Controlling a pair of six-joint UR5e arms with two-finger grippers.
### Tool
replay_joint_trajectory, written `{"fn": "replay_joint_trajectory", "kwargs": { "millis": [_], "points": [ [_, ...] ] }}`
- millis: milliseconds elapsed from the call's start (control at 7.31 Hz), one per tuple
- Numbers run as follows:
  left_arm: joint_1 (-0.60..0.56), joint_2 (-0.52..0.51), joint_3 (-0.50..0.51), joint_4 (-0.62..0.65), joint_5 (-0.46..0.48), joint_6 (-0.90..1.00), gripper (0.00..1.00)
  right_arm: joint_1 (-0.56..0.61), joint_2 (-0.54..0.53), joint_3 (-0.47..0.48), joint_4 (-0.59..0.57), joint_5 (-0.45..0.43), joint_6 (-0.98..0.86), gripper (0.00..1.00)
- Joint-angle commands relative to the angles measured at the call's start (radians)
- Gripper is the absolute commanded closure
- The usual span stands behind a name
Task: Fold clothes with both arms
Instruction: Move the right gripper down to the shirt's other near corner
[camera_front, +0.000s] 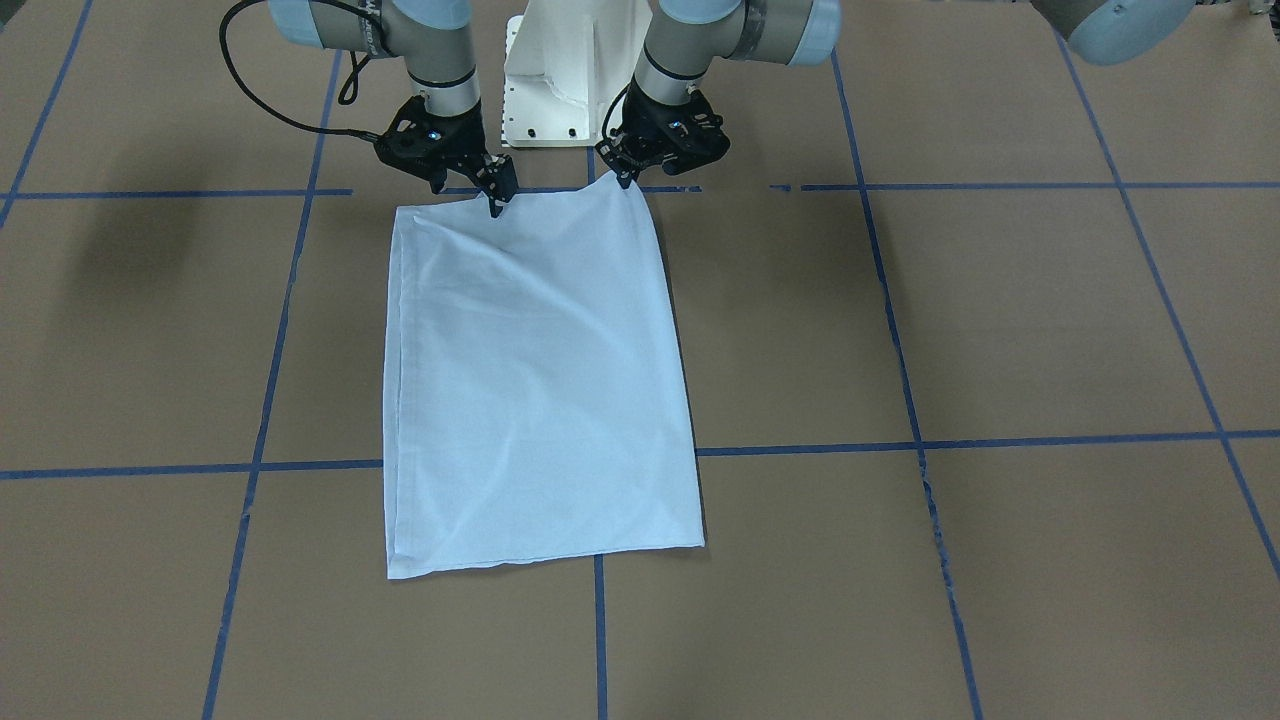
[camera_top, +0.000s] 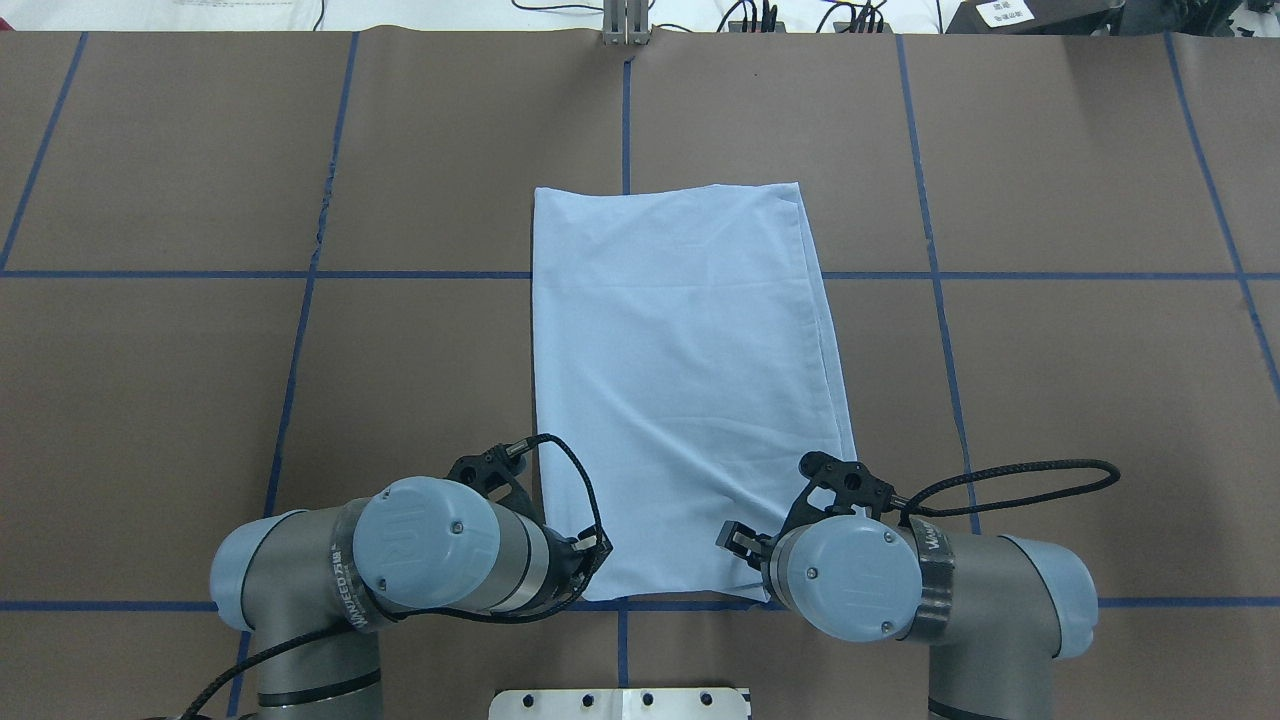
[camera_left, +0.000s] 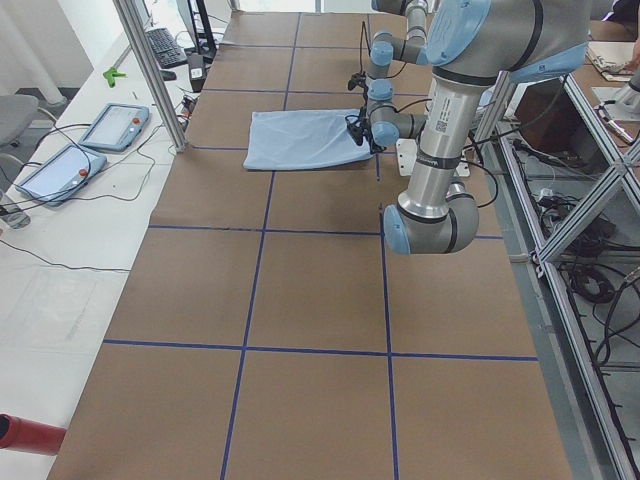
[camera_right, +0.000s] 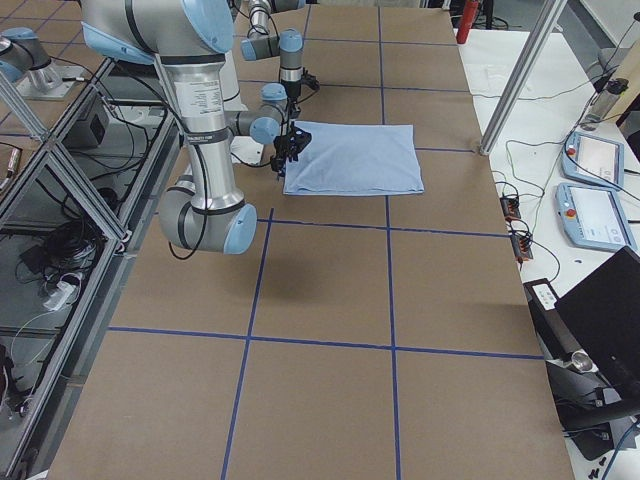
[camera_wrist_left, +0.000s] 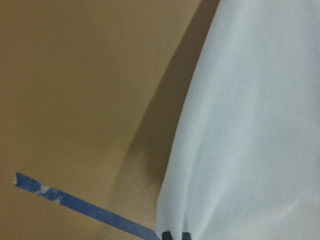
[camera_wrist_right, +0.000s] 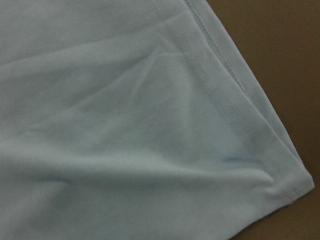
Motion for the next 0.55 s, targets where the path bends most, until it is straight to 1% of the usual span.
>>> {"fn": "replay_joint_trajectory", "kwargs": {
  "millis": [0, 273, 410],
  "points": [
    [0.0, 0.001, -0.002, 0.002, 0.0, 0.0, 1.0, -0.003, 0.006, -0.008, 0.0, -0.004, 0.0, 0.0],
    [0.0, 0.001, -0.003, 0.002, 0.0, 0.0, 1.0, -0.005, 0.051, -0.049, -0.001, -0.004, 0.003, 0.0],
    [0.0, 0.001, -0.003, 0.002, 0.0, 0.0, 1.0, -0.005, 0.054, -0.053, -0.001, -0.004, 0.003, 0.0]
  ]
}}
